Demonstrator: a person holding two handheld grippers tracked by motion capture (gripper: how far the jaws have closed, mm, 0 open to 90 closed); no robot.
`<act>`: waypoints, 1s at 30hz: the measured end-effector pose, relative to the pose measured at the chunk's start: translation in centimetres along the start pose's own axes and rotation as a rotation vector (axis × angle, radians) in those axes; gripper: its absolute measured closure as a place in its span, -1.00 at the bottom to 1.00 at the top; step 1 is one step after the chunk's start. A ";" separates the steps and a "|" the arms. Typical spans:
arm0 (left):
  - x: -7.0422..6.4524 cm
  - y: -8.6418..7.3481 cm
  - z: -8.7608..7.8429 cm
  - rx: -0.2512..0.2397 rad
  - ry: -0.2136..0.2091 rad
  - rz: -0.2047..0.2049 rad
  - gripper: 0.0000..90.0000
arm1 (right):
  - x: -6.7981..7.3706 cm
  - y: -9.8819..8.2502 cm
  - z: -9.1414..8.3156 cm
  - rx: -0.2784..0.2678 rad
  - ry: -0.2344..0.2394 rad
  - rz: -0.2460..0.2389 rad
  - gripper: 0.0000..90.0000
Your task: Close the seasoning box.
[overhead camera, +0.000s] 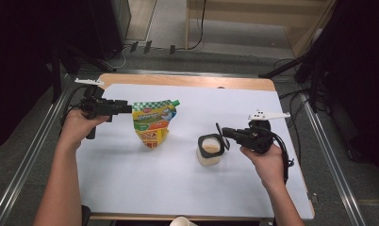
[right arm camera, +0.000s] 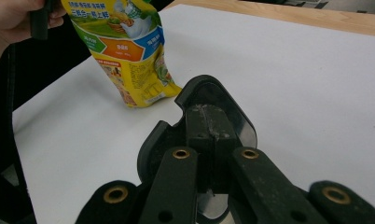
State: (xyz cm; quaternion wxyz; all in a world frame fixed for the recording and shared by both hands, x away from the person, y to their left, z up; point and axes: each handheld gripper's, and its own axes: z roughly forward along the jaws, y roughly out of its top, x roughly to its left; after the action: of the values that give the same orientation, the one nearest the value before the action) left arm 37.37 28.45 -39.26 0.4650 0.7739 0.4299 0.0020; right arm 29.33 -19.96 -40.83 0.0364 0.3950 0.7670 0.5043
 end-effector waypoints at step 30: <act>-0.1 -0.1 0.8 0.030 -0.011 0.005 -0.09 | 2.1 -0.5 2.4 0.040 0.019 -0.081 1.00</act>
State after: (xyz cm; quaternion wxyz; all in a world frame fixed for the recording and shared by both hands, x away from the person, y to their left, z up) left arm 37.56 27.77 -39.76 0.4559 0.7818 0.4253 -0.0076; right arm 28.75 -16.87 -41.68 0.0418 0.3595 0.7926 0.4907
